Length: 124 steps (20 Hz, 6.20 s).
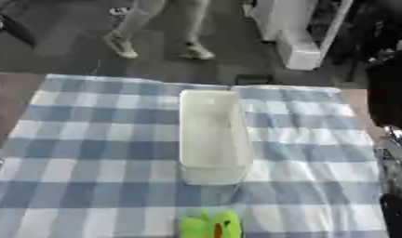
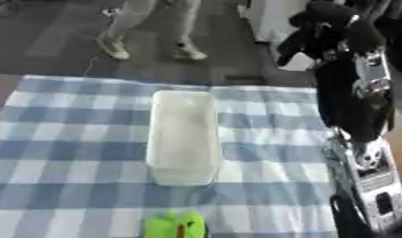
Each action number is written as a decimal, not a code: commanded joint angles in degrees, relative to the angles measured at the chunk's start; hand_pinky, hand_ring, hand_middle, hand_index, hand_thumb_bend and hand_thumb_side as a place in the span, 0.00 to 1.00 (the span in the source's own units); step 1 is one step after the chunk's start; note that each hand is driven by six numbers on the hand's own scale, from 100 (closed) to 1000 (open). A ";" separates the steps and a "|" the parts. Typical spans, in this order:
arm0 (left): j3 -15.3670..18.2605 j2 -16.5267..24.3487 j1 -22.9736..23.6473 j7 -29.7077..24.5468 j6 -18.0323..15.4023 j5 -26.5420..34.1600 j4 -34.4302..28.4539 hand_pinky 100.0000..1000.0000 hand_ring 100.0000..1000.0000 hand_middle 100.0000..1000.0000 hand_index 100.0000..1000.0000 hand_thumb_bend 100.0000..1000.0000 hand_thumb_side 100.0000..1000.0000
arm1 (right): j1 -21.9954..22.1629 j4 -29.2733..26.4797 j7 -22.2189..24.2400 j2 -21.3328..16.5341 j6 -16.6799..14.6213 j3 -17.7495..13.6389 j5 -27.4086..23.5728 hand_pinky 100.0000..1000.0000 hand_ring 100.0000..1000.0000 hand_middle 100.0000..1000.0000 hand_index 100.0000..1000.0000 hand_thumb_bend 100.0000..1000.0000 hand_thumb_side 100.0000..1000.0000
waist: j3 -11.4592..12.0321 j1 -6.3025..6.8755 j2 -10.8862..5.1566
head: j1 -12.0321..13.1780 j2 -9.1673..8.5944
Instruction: Pick up objects on the table and place them in the box.
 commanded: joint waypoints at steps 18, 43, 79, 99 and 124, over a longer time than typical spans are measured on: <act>0.57 0.61 0.53 -4.76 3.64 0.20 -0.66 0.12 0.73 0.82 0.80 0.18 0.99 | -4.40 8.59 11.56 -9.08 -11.13 4.62 4.41 0.48 0.59 0.75 0.80 0.10 0.86 | 1.63 -1.28 -0.18 | 3.49 3.53; -0.60 0.57 1.76 -6.66 3.46 -0.22 -0.66 0.05 0.73 0.84 0.80 0.18 0.99 | -5.15 7.32 22.20 -18.41 -25.45 16.48 7.63 0.63 0.69 0.78 0.80 0.19 0.81 | 1.18 -1.43 -0.05 | 3.82 6.09; -0.96 0.22 1.82 -7.09 3.47 -0.14 -0.66 0.04 0.73 0.85 0.80 0.17 0.99 | -7.61 18.96 40.06 -6.94 -21.52 25.29 2.02 0.54 0.69 0.83 0.93 0.22 0.76 | 1.63 -1.13 -0.21 | 3.68 6.54; -0.77 0.49 2.10 -6.96 3.49 -0.08 -0.66 0.04 0.73 0.85 0.80 0.17 0.99 | -7.57 21.55 41.46 -7.91 -14.30 28.51 -0.54 0.46 0.68 0.85 1.00 0.23 0.74 | 1.43 -1.29 -0.45 | 4.23 6.75; -0.71 0.70 2.19 -6.83 3.42 0.01 -0.66 0.05 0.73 0.85 0.80 0.17 0.99 | -7.52 23.15 41.46 -6.04 -5.97 32.08 1.33 0.51 0.73 0.89 1.00 0.23 0.81 | 1.51 -1.35 -0.78 | 4.77 6.74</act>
